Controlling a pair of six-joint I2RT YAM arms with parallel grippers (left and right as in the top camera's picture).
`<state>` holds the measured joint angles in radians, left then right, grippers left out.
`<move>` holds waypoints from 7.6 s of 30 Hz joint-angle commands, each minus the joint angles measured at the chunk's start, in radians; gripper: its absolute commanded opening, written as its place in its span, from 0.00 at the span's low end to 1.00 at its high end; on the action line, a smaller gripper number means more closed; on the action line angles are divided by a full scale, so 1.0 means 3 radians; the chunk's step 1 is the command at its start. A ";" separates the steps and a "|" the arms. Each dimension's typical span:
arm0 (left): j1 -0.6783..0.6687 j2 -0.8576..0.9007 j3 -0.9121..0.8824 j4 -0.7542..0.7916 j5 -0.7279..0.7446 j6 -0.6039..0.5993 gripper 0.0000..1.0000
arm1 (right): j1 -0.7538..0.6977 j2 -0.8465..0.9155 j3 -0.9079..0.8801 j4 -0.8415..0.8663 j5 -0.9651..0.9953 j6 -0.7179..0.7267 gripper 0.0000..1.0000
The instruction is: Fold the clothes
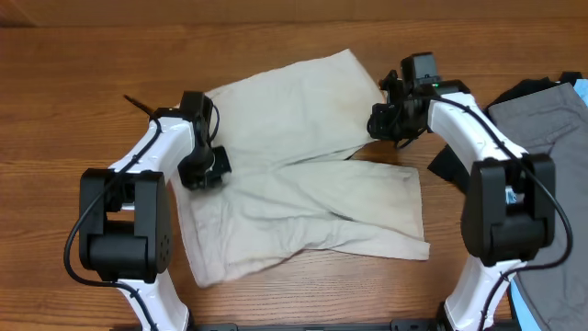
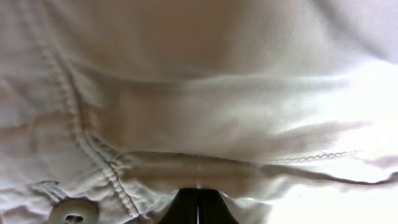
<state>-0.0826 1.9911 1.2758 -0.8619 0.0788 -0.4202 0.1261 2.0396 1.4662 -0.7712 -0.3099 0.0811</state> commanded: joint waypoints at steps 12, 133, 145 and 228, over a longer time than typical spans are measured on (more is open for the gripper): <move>0.0013 0.0642 -0.0092 0.1676 -0.0127 0.0195 0.04 | 0.0017 0.0203 0.0062 0.0773 0.0355 -0.0010 0.04; -0.0179 -0.0646 0.0603 -0.0593 0.1460 0.0952 0.42 | 0.0196 -0.0352 0.0140 -0.1715 -0.0994 -0.0290 0.04; -0.0285 0.0009 0.0290 -0.0490 0.1067 0.0956 0.34 | 0.0436 -0.0350 -0.0888 -0.1045 -0.1152 -0.0267 0.04; -0.0268 0.0202 0.0935 -0.0212 0.0148 0.0774 0.04 | -0.0060 -0.0314 -0.0463 0.0001 0.1041 0.0533 0.04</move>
<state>-0.1696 2.0392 1.5620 -0.9237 0.1333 -0.1806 0.1169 1.9675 1.3342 -0.8093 -0.0238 0.2264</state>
